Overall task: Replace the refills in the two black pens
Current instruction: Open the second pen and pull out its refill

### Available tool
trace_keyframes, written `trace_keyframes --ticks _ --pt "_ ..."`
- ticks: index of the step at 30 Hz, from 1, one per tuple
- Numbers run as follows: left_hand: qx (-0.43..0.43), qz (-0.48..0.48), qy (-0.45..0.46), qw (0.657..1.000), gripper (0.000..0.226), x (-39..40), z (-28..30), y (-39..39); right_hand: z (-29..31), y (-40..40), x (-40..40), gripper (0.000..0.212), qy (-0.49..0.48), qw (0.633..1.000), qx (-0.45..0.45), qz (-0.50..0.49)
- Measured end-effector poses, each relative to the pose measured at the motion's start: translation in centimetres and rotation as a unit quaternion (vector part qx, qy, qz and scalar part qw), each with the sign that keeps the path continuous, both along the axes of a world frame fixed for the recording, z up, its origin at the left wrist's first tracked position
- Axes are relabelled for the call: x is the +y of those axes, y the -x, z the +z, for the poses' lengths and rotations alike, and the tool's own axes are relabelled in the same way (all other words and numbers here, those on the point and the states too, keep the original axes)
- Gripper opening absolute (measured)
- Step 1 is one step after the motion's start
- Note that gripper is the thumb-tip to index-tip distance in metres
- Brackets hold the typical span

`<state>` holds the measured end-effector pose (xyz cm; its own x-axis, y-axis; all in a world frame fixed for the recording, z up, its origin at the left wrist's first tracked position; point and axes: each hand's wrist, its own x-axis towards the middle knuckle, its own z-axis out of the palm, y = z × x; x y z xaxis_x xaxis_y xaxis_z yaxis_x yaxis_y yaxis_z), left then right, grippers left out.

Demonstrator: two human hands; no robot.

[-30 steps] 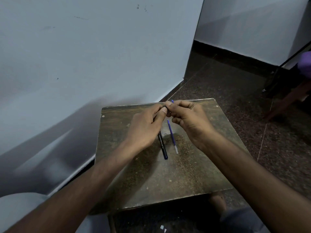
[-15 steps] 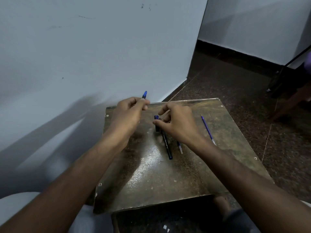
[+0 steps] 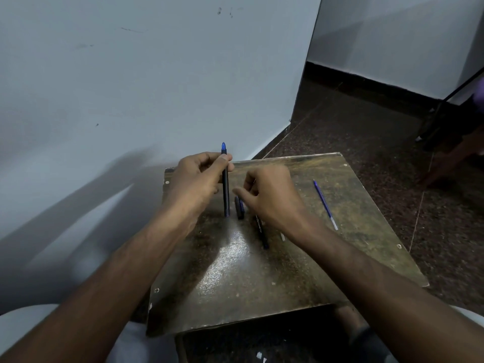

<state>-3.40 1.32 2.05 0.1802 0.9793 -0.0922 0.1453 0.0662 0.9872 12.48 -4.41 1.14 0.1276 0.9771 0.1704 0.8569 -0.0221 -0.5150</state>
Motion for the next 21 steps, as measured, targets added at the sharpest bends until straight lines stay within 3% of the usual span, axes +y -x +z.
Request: trace_keyframes --ticks 2,4,7,9,18,21 --pt "-0.005 -0.013 -0.001 1.0 0.017 -0.1 -0.1 -0.1 1.1 -0.8 -0.5 0.023 -0.028 0.997 0.069 -0.011" --pt "-0.01 -0.033 -0.017 0.999 0.016 -0.5 -0.3 -0.3 1.8 -1.5 -1.5 0.029 0.002 0.979 0.202 -0.002" --pt "-0.016 -0.075 -0.027 0.997 0.016 -1.5 -0.5 -1.1 2.0 -1.8 -3.2 0.031 0.13 0.922 0.363 0.041" --pt "-0.027 -0.096 -0.019 0.995 0.017 -2.0 -0.5 -1.6 1.7 -2.1 -4.1 0.027 0.162 0.884 0.433 0.064" --pt "-0.084 -0.197 0.013 0.977 0.021 -3.2 -0.1 -2.6 1.4 -4.2 -6.4 0.028 0.199 0.823 0.522 0.105" --pt "-0.098 -0.219 0.012 0.971 0.02 -3.2 0.0 -2.8 1.4 -4.8 -6.4 0.022 0.185 0.821 0.532 0.088"
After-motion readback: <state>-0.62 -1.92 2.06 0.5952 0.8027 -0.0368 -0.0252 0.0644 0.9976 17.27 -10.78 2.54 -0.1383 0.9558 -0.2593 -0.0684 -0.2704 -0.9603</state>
